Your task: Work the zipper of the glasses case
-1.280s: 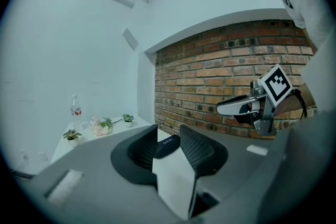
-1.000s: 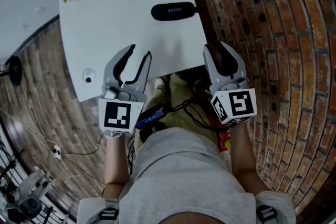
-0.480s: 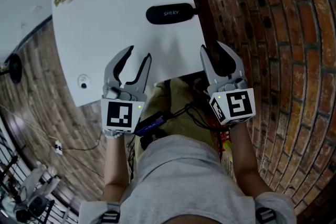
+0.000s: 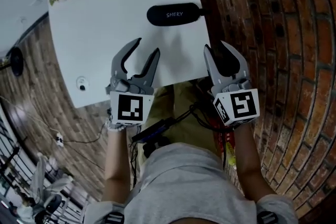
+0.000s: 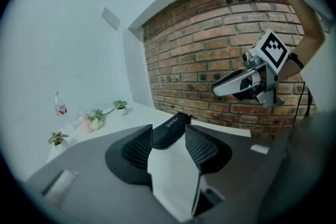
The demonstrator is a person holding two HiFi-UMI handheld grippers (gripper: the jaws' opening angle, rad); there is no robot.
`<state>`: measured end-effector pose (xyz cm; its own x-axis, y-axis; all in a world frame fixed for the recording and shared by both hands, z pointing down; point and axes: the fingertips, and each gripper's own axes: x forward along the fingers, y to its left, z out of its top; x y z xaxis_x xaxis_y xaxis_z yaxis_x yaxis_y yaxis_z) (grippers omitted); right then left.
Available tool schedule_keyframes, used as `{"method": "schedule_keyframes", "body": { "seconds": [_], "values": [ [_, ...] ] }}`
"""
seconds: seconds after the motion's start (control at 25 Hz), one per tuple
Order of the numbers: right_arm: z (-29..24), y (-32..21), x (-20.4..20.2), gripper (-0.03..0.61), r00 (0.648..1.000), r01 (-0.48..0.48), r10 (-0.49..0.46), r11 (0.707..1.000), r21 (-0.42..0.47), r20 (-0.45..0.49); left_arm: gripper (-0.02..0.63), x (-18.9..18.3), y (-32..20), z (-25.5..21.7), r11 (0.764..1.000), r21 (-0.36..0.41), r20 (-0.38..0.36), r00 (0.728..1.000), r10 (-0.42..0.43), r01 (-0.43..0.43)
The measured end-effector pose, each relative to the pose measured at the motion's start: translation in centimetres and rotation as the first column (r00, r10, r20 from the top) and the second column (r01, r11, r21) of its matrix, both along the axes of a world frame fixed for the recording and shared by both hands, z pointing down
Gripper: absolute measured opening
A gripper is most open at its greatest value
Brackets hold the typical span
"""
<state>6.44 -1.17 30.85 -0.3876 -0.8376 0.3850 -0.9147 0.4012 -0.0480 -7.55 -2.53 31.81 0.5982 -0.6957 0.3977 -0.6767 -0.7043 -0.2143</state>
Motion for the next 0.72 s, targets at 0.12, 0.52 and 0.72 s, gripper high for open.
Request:
{"method": "schedule_keyframes", "body": {
  "seconds": [0.12,0.52,0.72],
  "values": [
    [1.0,-0.4,0.2,0.124,1.000,-0.004,0.004,1.000,-0.016,0.011,0.196,0.5,-0.7,1.1,1.000,0.013,0.043,0.999,0.013,-0.014],
    [3.1,-2.2,1.0,0.124,1.000,0.007,-0.007,0.999,-0.035,0.010,0.227,2.0,-3.2,4.7,0.996,0.046,0.205,0.976,0.069,-0.080],
    [4.2,-3.0,1.7,0.124,1.000,0.008,-0.008,0.999,-0.051,0.010,0.249,2.6,-4.2,6.3,0.994,0.043,0.260,0.962,0.083,-0.097]
  ]
}}
